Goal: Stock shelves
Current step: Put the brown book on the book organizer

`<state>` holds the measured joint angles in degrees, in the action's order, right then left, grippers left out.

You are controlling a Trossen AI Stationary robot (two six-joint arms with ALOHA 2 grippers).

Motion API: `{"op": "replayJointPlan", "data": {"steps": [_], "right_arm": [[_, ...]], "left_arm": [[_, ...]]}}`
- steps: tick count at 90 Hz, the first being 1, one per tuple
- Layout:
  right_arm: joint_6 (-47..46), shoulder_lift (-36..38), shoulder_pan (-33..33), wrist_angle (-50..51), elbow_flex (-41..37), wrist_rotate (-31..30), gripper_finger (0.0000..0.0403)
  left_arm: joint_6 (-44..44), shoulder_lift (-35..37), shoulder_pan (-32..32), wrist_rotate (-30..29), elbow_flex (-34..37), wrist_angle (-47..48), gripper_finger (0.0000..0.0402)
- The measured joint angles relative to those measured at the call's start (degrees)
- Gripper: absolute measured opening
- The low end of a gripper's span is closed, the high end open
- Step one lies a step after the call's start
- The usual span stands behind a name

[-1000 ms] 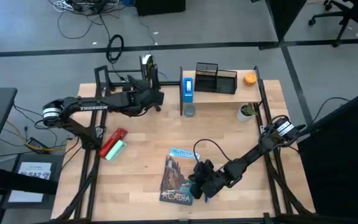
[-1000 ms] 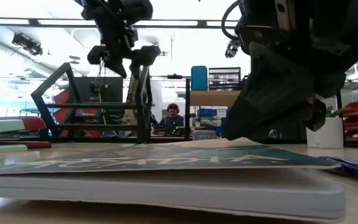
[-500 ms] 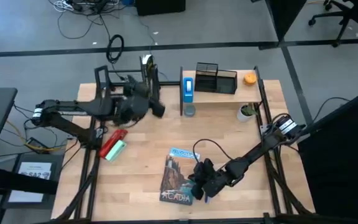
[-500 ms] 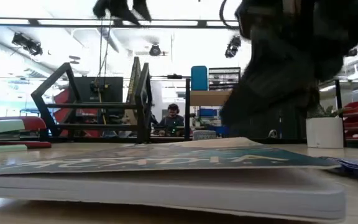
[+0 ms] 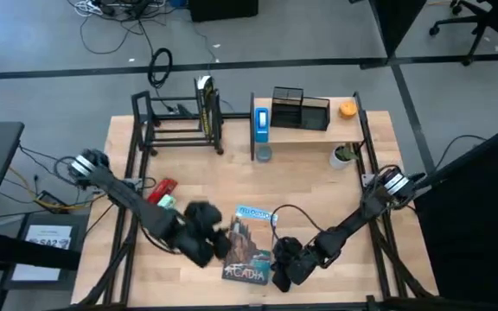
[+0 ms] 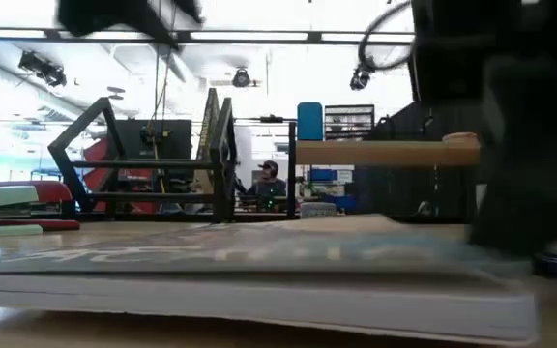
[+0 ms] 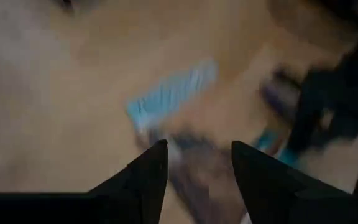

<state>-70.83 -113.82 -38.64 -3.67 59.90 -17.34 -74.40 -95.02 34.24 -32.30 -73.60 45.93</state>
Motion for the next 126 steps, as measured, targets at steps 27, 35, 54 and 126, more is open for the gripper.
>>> {"op": "replayJointPlan", "data": {"steps": [27, 35, 54, 126], "right_arm": [[0.56, -1.97, 1.01, -6.09, 0.03, -3.89, 0.0000], [1.18, -2.05, 1.79, -6.90, -0.01, -4.11, 0.0000], [2.49, -2.07, 2.61, -7.03, -0.04, -3.50, 0.0000], [11.35, -2.27, 1.80, -6.74, -0.22, -5.20, 0.0000]], "left_arm": [[-4.10, -13.32, -1.15, 6.69, 0.02, 0.62, 0.0158], [-4.10, -15.22, -2.10, 7.37, 0.04, -1.53, 0.0158], [-3.53, -16.84, -4.52, 8.15, 1.00, -4.64, 0.0166], [2.90, -8.91, -8.80, 24.47, 21.29, -41.72, 0.0286]]}}
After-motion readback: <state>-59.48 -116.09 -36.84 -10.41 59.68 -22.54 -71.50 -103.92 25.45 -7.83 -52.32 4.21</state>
